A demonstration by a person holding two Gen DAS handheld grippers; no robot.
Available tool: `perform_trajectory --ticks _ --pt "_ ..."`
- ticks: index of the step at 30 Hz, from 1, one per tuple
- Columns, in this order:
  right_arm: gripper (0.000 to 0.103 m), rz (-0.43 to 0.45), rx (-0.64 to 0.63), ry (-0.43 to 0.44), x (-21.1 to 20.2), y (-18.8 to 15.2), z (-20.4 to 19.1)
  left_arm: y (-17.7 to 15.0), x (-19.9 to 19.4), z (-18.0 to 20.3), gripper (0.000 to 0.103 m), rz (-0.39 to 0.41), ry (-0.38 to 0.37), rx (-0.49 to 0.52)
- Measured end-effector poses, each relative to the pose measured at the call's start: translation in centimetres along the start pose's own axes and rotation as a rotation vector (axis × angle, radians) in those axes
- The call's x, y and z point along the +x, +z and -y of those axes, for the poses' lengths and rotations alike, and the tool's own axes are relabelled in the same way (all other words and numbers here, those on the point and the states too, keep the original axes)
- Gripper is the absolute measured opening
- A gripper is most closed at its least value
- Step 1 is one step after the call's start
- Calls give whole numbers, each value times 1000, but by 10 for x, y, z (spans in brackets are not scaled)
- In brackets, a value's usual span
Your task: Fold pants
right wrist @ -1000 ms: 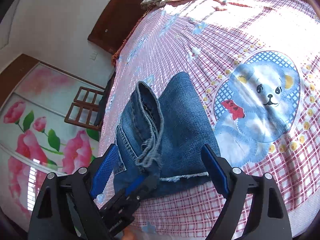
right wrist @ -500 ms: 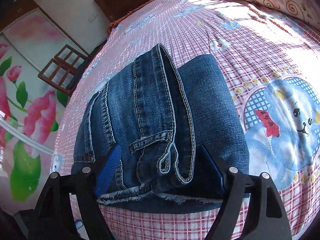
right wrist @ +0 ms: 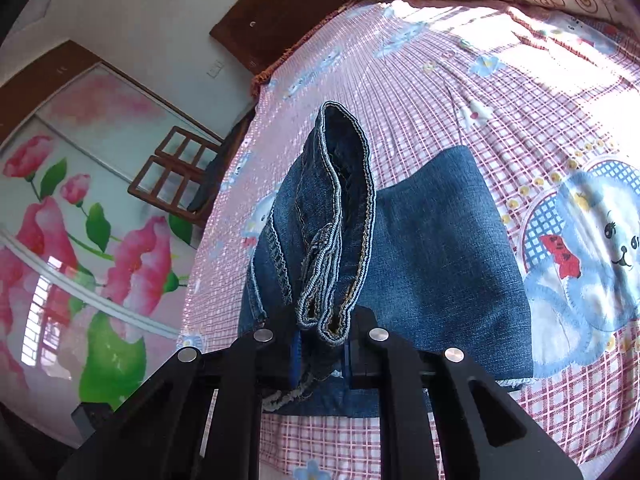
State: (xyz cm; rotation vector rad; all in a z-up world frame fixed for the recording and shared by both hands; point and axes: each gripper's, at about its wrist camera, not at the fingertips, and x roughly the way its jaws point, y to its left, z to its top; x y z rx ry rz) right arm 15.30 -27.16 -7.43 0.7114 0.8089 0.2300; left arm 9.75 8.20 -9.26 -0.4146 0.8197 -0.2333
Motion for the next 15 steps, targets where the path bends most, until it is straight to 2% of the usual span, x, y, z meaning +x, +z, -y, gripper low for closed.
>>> perform_trajectory --ticks 3,7,11,12,13,15 --pt "13 24 25 -17 -13 -3 18 23 2 2 92 44 11 23" --pt "13 16 105 -50 -8 -20 56 41 16 17 93 76 12 92" --pt "15 -38 220 -60 17 -36 94 43 44 36 93 36 13 160" --pt "15 -44 275 -25 18 -38 104 41 51 42 93 17 24 175" --pt "16 -51 318 8 15 -38 109 39 59 45 93 -7 31 187" --pt "21 -65 326 -18 1 -35 103 36 69 49 93 -29 64 191"
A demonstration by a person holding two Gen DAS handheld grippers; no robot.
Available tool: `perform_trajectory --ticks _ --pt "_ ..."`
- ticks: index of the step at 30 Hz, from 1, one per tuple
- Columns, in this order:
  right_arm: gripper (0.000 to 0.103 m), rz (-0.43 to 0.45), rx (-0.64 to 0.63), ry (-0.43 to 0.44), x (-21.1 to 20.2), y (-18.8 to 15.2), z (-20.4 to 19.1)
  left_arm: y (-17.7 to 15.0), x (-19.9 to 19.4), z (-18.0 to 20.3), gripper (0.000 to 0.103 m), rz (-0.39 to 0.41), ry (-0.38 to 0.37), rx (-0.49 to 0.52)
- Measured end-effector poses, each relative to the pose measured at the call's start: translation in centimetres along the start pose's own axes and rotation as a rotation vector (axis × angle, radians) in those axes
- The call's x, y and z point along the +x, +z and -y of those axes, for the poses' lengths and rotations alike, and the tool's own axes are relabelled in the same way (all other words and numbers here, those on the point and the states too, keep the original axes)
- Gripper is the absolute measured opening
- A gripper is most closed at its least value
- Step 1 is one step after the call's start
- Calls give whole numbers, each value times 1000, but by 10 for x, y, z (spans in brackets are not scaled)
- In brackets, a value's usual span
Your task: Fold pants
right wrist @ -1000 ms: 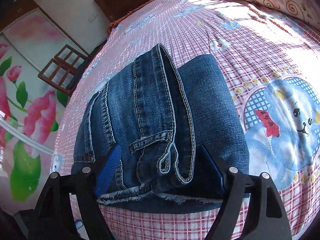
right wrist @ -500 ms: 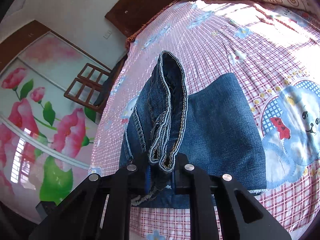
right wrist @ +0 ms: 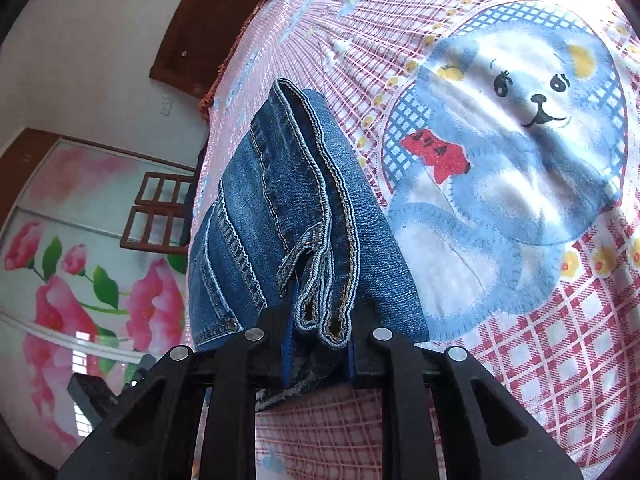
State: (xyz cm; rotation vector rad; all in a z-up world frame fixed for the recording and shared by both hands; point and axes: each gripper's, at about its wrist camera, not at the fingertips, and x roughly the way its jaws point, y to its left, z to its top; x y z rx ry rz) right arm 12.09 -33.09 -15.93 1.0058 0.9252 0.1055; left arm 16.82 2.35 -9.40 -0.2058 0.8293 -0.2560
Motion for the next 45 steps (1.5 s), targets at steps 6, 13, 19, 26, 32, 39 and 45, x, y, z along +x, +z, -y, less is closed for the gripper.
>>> perform_trajectory --ticks 6,13,19,26,32,39,45 --pt "27 159 -177 -40 -51 8 -50 25 4 5 93 56 -6 -16" --pt "27 82 -395 18 38 48 -132 67 48 41 93 31 14 60" --pt "27 40 -406 -100 76 69 -112 70 92 55 93 -54 113 142" --pt "0 21 -204 -52 84 87 -40 55 139 18 101 -211 97 5" --pt "1 52 -271 -117 41 69 -58 52 103 32 101 -119 190 102" --pt "1 -79 -411 -160 35 14 -58 36 51 29 101 -151 293 87" --pt "1 -78 -370 -132 36 12 -41 9 52 23 101 -213 306 64"
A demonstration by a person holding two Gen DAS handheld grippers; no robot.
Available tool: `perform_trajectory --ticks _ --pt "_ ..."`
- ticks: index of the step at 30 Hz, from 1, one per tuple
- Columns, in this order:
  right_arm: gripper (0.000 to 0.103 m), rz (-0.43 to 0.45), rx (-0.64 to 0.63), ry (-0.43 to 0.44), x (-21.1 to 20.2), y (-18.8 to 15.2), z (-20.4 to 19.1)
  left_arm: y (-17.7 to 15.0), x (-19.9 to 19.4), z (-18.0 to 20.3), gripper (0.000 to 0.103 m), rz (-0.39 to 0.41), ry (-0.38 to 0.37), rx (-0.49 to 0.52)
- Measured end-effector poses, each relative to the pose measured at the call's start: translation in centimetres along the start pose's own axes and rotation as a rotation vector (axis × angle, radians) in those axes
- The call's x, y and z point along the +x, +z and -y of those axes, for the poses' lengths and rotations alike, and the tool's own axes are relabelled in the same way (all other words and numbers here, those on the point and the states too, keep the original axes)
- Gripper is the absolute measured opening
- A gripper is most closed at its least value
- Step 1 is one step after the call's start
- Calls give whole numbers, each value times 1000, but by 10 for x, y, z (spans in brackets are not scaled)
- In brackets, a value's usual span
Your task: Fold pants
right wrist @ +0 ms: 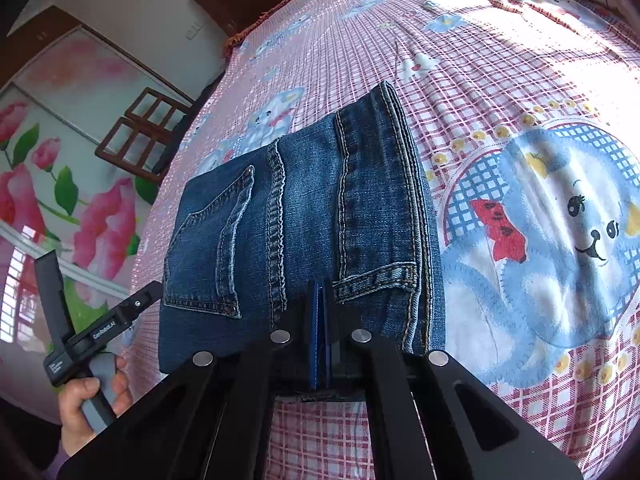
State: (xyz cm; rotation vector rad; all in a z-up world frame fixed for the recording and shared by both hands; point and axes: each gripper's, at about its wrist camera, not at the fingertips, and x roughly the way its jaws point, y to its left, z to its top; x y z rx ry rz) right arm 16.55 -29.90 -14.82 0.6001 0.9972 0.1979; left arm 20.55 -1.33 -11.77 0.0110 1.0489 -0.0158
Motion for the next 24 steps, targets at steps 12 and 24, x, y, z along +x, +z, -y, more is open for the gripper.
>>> perform_trajectory --ticks 12,24 --pt "46 53 -17 -19 -46 8 7 -1 -6 -11 101 23 23 -2" --pt "46 74 33 -107 -44 19 34 5 -4 -33 101 18 60 -24"
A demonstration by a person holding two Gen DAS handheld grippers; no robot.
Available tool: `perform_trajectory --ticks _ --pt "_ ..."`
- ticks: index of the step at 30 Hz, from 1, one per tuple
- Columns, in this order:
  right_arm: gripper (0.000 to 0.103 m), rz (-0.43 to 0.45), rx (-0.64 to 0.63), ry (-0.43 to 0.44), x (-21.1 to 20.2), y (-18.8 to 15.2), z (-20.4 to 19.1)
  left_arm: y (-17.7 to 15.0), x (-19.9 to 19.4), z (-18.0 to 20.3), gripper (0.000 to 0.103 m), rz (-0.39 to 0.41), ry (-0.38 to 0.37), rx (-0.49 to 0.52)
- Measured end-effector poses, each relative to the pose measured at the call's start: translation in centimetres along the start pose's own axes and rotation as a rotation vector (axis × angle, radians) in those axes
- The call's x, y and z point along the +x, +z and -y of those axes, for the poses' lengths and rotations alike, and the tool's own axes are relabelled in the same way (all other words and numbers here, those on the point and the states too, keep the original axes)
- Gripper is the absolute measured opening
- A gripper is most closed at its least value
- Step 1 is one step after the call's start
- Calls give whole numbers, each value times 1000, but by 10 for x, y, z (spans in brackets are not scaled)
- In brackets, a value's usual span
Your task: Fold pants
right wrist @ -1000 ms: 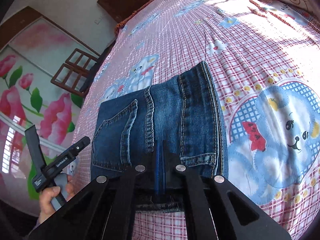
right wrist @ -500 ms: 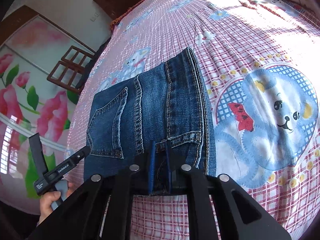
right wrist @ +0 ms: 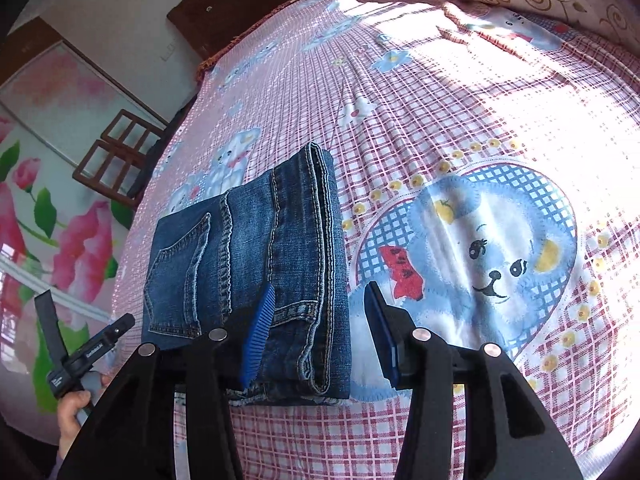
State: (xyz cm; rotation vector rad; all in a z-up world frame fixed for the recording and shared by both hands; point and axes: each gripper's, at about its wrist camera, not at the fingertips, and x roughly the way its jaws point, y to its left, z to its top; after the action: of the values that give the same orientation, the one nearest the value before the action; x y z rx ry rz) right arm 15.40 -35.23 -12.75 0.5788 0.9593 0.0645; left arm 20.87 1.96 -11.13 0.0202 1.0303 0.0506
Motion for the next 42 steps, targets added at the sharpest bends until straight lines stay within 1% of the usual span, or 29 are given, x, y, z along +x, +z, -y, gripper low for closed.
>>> perform_trajectory --ticks 8,18,29,34,35,36,38,39,42 --pt "46 -10 5 -1 7 2 -1 2 5 -8 101 -5 3 -15" --pt "46 -22 8 -2 12 -1 0 4 7 -5 101 -6 -1 -6" --pt "46 -22 40 26 8 -5 8 5 12 -2 101 -23 -23 -3" --pt "46 -6 31 12 2 0 2 5 12 -1 101 -20 -7 4" --pt "54 3 23 16 1 2 -2 5 11 -2 101 -19 -7 1" --pt "59 17 15 11 0 4 -6 5 12 -2 101 -22 -11 -4" --pt "60 19 8 30 2 8 -14 4 13 -2 101 -30 -19 -12" --pt "60 20 1 27 3 9 -17 3 13 -1 101 -29 -19 -9" --pt "60 13 -34 -69 8 8 -25 2 12 3 101 -28 -24 3"
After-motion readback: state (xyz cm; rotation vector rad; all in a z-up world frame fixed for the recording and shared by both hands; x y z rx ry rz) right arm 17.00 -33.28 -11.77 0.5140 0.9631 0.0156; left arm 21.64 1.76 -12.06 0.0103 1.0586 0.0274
